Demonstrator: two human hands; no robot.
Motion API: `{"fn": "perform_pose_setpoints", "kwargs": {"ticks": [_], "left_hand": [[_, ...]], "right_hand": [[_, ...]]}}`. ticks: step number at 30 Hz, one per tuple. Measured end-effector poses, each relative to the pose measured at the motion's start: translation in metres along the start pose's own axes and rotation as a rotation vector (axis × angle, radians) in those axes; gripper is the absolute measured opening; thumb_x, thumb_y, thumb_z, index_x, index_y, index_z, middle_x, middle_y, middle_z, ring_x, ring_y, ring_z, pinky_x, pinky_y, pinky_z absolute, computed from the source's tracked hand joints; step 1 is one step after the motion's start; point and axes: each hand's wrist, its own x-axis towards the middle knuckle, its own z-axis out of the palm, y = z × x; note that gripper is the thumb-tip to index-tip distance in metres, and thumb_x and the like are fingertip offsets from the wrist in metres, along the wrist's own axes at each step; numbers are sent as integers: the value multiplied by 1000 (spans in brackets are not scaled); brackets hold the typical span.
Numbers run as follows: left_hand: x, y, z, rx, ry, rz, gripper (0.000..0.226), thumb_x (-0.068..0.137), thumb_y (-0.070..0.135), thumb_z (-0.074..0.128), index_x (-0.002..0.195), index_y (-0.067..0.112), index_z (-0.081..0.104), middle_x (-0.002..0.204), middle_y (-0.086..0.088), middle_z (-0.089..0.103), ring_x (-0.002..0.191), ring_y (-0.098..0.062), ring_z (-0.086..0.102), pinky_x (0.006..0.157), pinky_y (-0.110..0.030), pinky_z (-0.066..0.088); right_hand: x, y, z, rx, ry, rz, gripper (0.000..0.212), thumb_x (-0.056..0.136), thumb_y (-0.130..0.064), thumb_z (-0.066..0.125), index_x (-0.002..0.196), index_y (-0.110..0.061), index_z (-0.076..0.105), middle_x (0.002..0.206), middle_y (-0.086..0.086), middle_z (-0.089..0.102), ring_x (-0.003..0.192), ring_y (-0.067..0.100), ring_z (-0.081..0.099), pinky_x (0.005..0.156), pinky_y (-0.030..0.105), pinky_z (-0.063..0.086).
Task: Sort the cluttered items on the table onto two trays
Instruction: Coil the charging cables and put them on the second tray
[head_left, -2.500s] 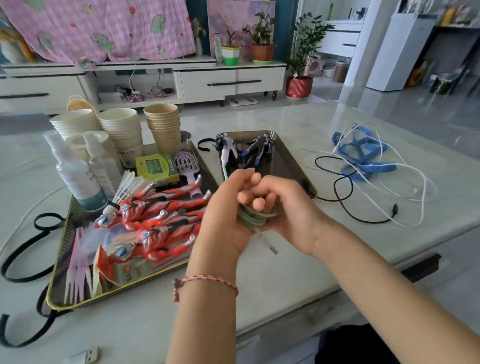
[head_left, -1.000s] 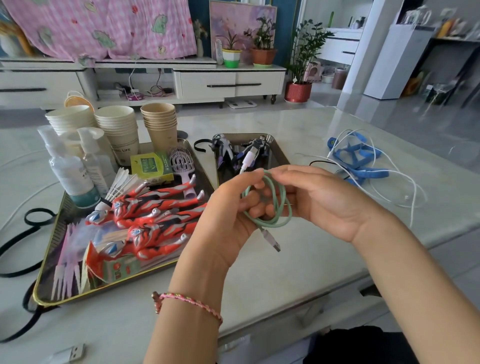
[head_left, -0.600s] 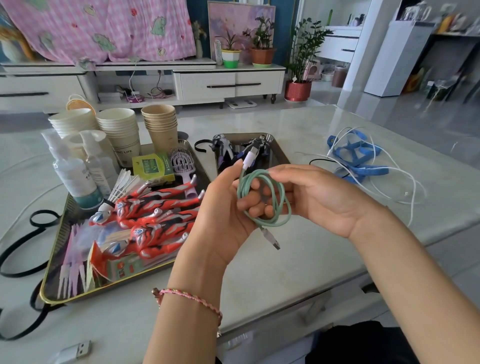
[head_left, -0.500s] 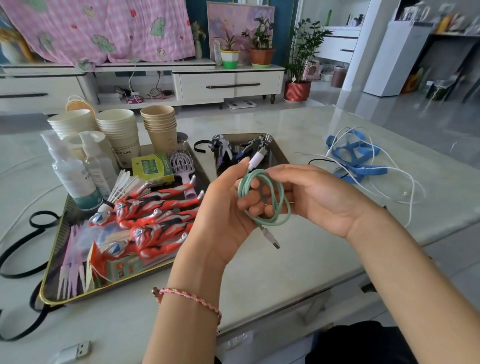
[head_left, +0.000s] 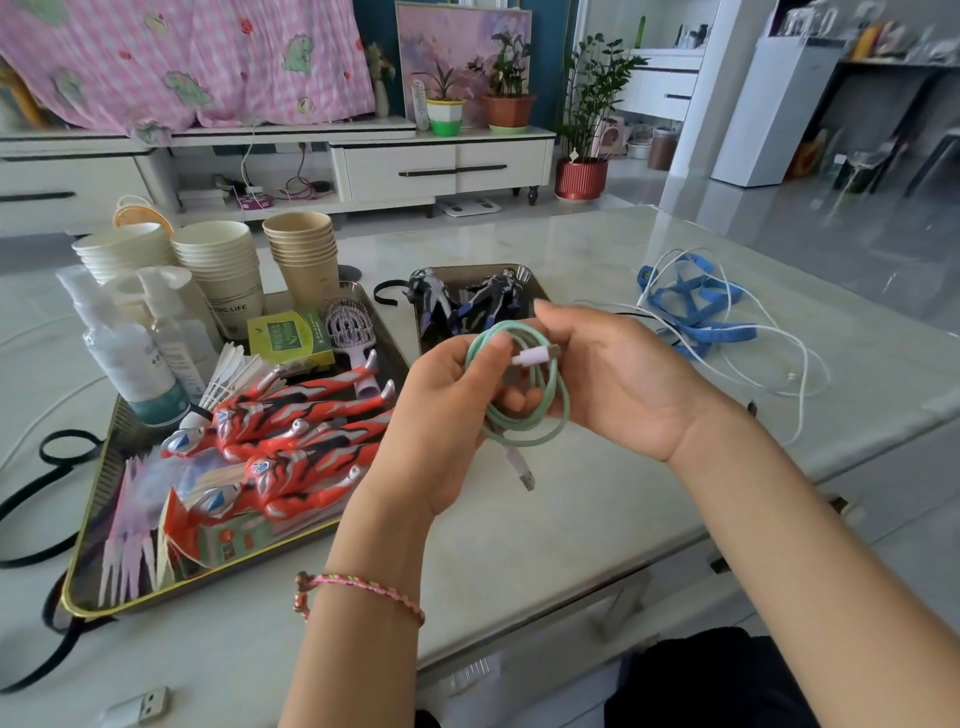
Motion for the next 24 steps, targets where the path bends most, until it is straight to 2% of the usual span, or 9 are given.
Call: {"fn": "perform_pose_setpoints", "kwargs": {"ticks": [2, 5, 9, 11, 14, 17, 21, 24], "left_hand": [[-1, 4, 1, -88, -25, -16, 28, 99, 15, 38, 84, 2, 58, 59, -3, 48, 47, -5, 49, 56, -18, 48], [-3, 6, 0, -142, -69, -26, 29, 99, 16, 36, 83, 0, 55, 63, -5, 46, 46, -4, 49, 54, -15, 48], [-4, 4, 1, -59, -77, -30, 31, 99, 17, 38, 78, 2, 54, 62, -4, 49, 47, -5, 45, 54, -15, 46], [-5, 1, 3, 38, -33, -20, 29, 99, 17, 40, 78, 2, 54, 59, 0, 51, 47, -5, 45, 53, -16, 44], [-4, -4, 6, 143, 41, -26, 26, 99, 18, 42, 84, 1, 55, 49, 10, 46, 46, -6, 42, 52, -18, 40], [-3, -4, 8, 132, 68, -74, 25, 99, 17, 42, 86, 1, 56, 50, 8, 43, 46, -7, 45, 52, -19, 42], [-3, -4, 10, 108, 69, -147, 18, 97, 13, 43, 95, 0, 56, 54, 4, 44, 52, -12, 48, 62, -27, 46], [-2, -4, 12, 92, 79, -187, 14, 97, 9, 43, 91, 4, 55, 53, 4, 47, 50, -10, 51, 64, -30, 51]], "right_hand": [[-2, -1, -4, 45, -62, 6, 40, 83, -30, 50, 107, 0, 61, 81, 11, 64, 66, 22, 63, 69, 28, 53], [-2, 1, -8, 79, -124, -6, 54, 73, -26, 65, 115, 8, 55, 84, 15, 64, 71, 22, 66, 70, 28, 55], [-2, 6, -11, 49, -185, -5, 51, 60, -30, 82, 95, 3, 65, 78, 11, 66, 71, 21, 67, 69, 28, 55], [-3, 6, -11, 9, -186, 2, 48, 58, -32, 84, 89, 1, 66, 75, 9, 65, 69, 22, 67, 67, 27, 55], [-5, 0, -12, -107, -91, 10, 33, 63, -29, 71, 83, -3, 68, 69, 4, 63, 64, 19, 65, 67, 27, 56], [-5, -5, -15, -193, -4, 39, 29, 72, -22, 60, 92, -2, 63, 71, 4, 63, 64, 14, 62, 68, 24, 56], [-2, -3, -16, -277, 88, 60, 23, 72, -14, 62, 94, -7, 64, 77, 5, 62, 66, 12, 59, 64, 20, 52], [1, 1, -11, -411, 205, -5, 10, 81, -4, 62, 89, -11, 63, 74, 3, 61, 63, 7, 57, 65, 19, 50]]}}
